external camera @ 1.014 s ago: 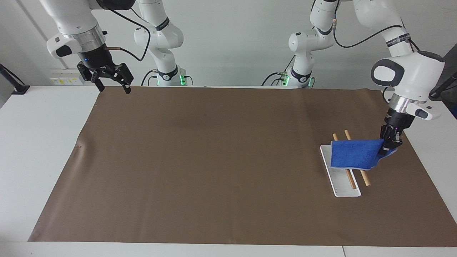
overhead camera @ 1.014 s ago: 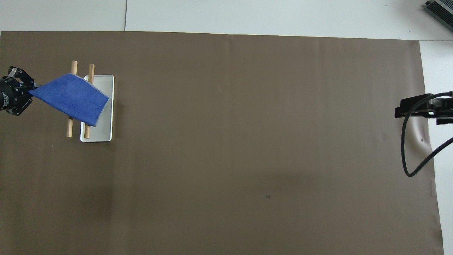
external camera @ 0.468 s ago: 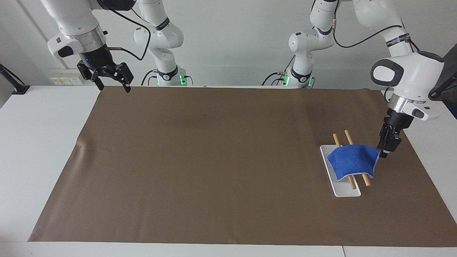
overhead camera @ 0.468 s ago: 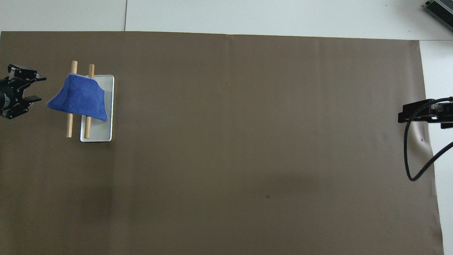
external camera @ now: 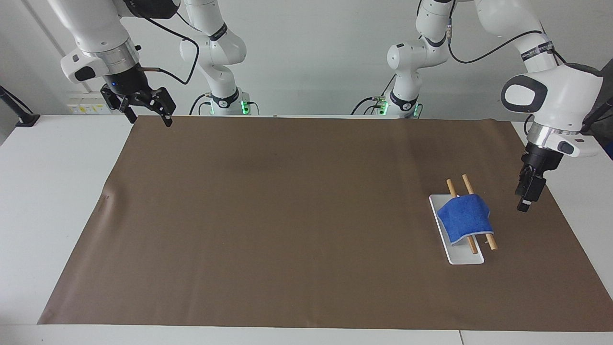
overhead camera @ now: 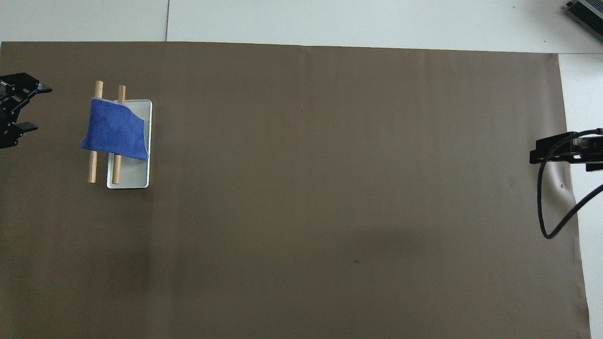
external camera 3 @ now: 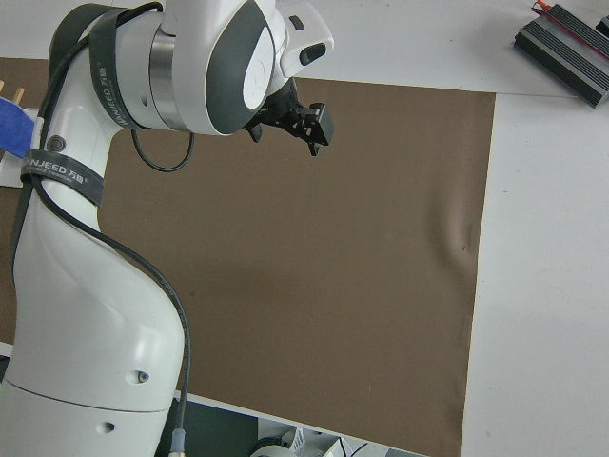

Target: Right arm passes towel to left arm to hang

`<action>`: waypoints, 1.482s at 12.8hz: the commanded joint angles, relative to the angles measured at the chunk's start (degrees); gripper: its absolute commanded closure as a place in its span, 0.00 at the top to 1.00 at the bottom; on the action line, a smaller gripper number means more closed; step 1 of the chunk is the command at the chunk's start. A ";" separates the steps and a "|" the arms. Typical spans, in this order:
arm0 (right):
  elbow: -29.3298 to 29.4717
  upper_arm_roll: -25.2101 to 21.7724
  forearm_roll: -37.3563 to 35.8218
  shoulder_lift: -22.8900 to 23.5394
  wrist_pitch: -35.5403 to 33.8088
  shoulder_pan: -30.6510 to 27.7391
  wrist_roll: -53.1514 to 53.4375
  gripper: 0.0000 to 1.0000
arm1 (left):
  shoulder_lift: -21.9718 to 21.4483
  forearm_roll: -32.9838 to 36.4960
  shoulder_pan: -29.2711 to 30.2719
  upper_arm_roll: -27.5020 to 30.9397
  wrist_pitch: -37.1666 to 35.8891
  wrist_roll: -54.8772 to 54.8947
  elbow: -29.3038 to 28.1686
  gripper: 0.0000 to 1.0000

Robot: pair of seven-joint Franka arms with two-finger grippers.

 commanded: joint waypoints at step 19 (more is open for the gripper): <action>-2.34 2.51 -2.03 -1.20 2.22 -1.18 -2.50 1.00 | -6.58 16.77 -11.86 -1.95 -46.22 35.41 16.93 1.00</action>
